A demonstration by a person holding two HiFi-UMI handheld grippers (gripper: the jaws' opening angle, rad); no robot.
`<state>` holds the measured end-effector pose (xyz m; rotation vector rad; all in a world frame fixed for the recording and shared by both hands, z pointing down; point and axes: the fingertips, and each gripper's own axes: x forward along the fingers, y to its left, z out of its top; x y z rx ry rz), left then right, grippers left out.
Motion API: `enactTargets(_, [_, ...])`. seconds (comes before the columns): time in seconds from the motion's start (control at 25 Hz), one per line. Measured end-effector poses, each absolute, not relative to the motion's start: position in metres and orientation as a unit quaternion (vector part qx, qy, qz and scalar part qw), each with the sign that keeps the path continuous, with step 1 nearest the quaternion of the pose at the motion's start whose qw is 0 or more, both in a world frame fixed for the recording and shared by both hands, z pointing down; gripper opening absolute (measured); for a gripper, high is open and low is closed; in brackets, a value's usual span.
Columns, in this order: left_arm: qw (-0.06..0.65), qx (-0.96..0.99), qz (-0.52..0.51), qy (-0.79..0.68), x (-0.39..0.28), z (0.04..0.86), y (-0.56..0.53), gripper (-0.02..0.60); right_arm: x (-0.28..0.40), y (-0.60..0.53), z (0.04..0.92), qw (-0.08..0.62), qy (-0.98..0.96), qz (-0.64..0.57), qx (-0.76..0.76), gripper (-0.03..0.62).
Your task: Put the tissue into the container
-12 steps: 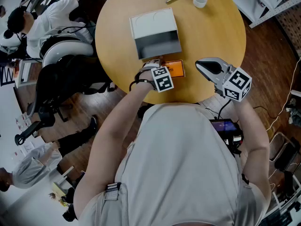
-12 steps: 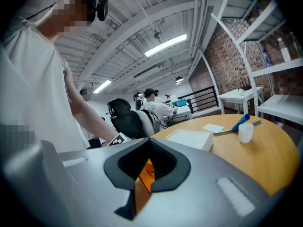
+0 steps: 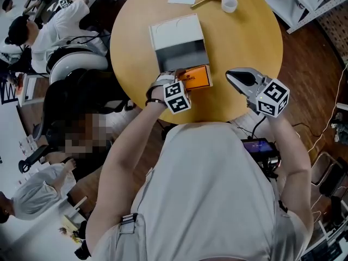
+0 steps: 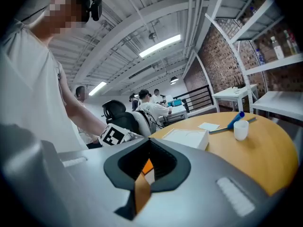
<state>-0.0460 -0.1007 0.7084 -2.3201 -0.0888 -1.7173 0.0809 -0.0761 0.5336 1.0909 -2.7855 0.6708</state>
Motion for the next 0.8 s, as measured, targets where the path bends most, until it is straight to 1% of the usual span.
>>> enactTargets(0.12, [0.147,-0.802,-0.579,0.019,-0.046,0.676,-0.139,0.365,0.085,-0.074,0.533,0.026,-0.905,0.226,0.359,0.0])
enactTargets(0.28, [0.157,-0.771,-0.615,0.05,-0.061,0.69,-0.203,0.365,0.086,-0.074,0.536,0.024,-0.901,0.231,0.366,0.0])
enactTargets(0.52, [0.166,-0.717,-0.677,-0.005,-0.062,0.754,-0.226,0.368,0.101,-0.072,0.537,0.017,-0.886,0.243,0.395,0.0])
enactTargets(0.8, [0.164,-0.691,-0.701,-0.057,-0.063,0.762,-0.221,0.403,0.117,-0.067,0.539,-0.009,-0.872,0.26,0.414,0.0])
